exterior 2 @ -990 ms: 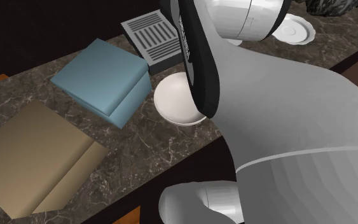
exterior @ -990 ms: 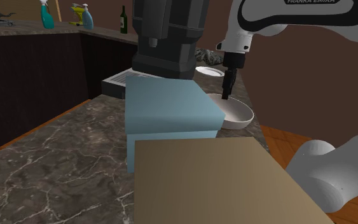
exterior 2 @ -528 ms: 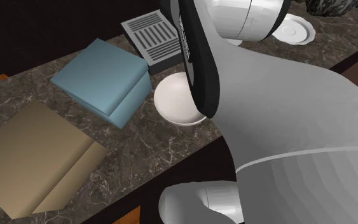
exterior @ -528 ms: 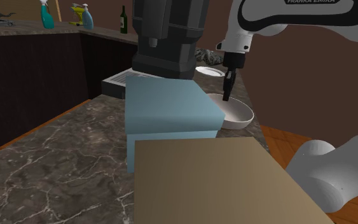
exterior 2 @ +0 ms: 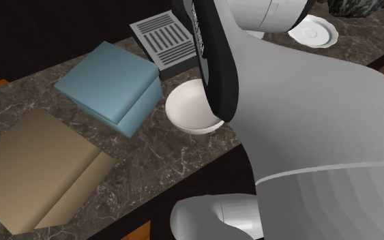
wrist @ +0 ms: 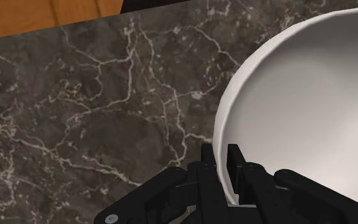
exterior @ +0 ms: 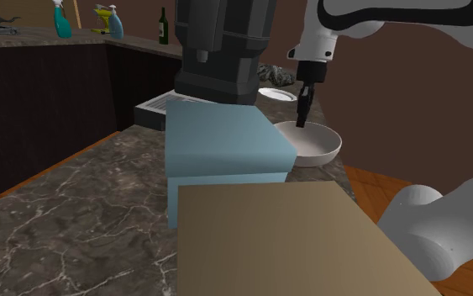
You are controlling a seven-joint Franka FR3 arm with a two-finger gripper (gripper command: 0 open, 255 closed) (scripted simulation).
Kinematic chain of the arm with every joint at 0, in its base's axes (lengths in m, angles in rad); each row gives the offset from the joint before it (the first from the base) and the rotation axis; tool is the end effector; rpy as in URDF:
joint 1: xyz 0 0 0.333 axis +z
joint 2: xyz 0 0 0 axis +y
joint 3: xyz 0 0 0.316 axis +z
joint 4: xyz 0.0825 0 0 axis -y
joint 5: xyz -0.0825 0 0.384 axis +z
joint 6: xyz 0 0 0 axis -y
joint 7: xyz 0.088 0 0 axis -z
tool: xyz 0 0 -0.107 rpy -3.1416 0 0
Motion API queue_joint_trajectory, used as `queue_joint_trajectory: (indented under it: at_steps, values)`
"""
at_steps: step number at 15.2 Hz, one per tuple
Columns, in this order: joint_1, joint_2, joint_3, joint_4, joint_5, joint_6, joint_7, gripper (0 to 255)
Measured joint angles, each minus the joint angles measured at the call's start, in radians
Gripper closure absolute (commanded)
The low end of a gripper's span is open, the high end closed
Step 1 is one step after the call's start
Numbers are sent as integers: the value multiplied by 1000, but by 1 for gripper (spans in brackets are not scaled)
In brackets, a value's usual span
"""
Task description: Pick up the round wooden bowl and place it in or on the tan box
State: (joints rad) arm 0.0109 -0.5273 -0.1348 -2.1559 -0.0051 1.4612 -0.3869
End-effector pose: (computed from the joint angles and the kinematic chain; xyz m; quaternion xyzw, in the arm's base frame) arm 0.3664 -0.0567 0.5855 -0.9856 -0.1423 0.0753 0.0511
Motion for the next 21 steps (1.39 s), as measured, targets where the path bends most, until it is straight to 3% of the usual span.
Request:
queue_joint_trajectory:
  at_steps: [21]
  values:
    - [9,97,0,375,13,-278,4,255]
